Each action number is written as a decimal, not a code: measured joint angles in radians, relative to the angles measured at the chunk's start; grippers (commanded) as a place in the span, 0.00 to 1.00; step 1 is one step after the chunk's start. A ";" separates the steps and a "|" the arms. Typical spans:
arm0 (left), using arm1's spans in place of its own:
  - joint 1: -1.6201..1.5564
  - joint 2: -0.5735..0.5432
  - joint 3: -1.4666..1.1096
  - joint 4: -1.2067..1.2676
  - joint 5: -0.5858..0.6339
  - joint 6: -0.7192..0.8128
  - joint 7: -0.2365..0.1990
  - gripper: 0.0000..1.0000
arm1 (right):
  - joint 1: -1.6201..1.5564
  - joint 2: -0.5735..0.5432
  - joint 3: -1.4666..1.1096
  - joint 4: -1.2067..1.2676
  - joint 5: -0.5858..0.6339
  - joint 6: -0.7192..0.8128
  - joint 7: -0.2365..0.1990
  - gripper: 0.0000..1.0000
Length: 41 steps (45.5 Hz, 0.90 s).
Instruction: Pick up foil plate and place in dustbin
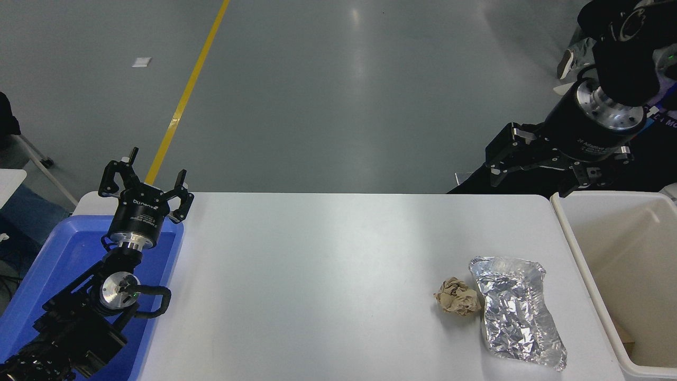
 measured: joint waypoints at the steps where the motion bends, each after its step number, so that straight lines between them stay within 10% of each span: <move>1: 0.000 0.000 0.000 0.000 0.000 0.000 0.000 0.98 | -0.001 0.000 -0.002 0.000 0.000 0.000 0.000 1.00; 17: 0.000 0.000 0.000 0.000 0.000 0.000 0.000 0.98 | -0.044 0.001 -0.011 -0.003 -0.013 0.000 0.000 1.00; 41: 0.001 0.000 -0.002 0.000 0.000 0.001 -0.003 0.98 | -0.429 -0.105 0.074 -0.028 -0.344 -0.262 -0.002 1.00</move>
